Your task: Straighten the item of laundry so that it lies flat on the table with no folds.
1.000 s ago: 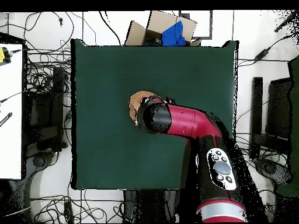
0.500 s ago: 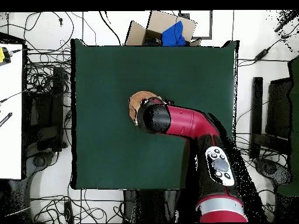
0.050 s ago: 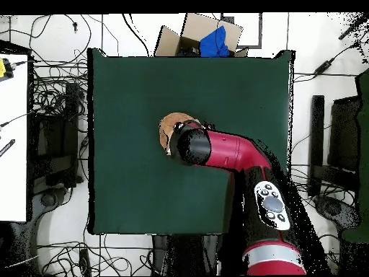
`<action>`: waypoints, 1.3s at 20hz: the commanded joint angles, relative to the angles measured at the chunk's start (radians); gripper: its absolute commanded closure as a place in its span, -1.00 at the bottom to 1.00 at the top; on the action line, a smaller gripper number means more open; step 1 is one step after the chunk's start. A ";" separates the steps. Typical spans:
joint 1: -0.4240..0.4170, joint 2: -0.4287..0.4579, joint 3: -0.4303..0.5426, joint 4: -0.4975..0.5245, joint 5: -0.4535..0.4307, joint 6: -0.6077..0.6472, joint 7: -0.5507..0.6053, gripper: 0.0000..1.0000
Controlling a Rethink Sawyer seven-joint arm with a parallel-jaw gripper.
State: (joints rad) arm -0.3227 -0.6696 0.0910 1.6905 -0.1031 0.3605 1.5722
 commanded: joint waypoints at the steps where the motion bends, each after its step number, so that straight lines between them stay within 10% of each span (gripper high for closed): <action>1: -0.023 0.014 0.089 0.084 -0.039 -0.081 0.092 -1.00; 26: -0.042 0.080 0.083 0.101 -0.075 -0.179 0.080 -1.00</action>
State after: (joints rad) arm -0.3551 -0.6007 0.0912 1.7056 -0.1040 0.2317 1.5722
